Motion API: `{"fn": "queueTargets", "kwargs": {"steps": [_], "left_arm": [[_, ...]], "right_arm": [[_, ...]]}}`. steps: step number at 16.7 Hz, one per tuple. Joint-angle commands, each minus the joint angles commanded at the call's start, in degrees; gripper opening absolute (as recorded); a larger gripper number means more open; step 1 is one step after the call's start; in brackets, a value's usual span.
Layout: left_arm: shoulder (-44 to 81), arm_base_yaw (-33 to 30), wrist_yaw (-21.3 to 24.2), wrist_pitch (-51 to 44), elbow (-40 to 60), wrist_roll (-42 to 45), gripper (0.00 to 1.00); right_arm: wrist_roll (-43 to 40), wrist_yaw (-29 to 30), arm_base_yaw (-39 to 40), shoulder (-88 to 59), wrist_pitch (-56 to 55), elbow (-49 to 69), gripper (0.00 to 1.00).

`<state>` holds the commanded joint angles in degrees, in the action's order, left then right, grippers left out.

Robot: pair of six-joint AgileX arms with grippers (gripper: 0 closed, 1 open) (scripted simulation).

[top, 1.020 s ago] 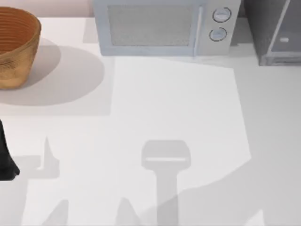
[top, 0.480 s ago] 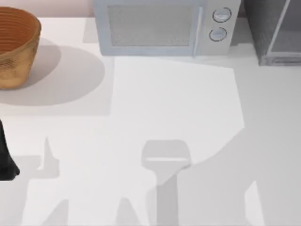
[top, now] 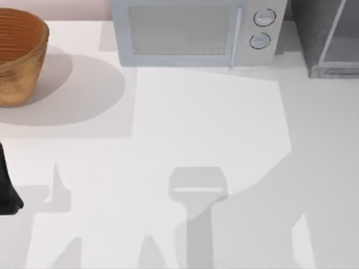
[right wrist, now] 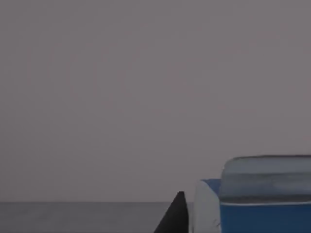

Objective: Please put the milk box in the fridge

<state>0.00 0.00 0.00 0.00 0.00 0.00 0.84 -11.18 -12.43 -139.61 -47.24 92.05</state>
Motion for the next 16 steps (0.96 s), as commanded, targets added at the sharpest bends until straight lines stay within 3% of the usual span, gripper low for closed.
{"fn": "queueTargets", "kwargs": {"steps": [10,16], "left_arm": [[0.0,0.0,0.0,0.0,0.0,0.0,1.0],[0.0,0.0,0.0,0.0,0.0,0.0,1.0]], "right_arm": [[0.0,0.0,0.0,0.0,0.0,0.0,0.98],[0.0,0.0,0.0,0.0,0.0,0.0,1.0]]}}
